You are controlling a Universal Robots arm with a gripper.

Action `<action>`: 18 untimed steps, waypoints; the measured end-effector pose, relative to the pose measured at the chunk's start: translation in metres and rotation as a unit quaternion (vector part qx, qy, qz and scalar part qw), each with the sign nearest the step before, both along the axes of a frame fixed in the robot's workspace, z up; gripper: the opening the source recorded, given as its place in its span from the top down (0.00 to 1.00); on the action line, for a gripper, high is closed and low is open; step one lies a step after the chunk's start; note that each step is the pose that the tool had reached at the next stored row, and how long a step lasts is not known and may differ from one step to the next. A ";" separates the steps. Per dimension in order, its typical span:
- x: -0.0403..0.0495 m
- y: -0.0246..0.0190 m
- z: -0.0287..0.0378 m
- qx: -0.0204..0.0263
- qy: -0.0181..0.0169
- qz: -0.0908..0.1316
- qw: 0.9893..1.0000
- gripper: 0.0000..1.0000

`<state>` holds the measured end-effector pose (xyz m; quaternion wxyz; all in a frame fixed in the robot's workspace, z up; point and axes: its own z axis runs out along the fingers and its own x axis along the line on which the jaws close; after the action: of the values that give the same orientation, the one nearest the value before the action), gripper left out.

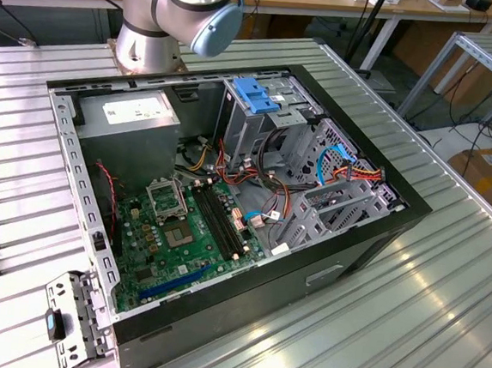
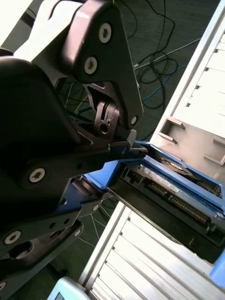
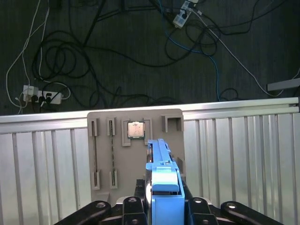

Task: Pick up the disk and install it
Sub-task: 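Pick up the disk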

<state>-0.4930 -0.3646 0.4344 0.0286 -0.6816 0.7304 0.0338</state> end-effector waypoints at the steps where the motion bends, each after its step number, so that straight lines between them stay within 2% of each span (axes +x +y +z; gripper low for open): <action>1: 0.0000 0.0000 0.0001 0.000 0.000 0.000 1.000 0.63; 8: 0.0000 0.0000 0.0058 0.000 0.000 0.000 1.000 0.63; 18: 0.0000 0.0000 0.0105 0.000 0.000 0.000 1.000 0.63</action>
<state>-0.4930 -0.3646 0.4449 0.0287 -0.6816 0.7304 0.0338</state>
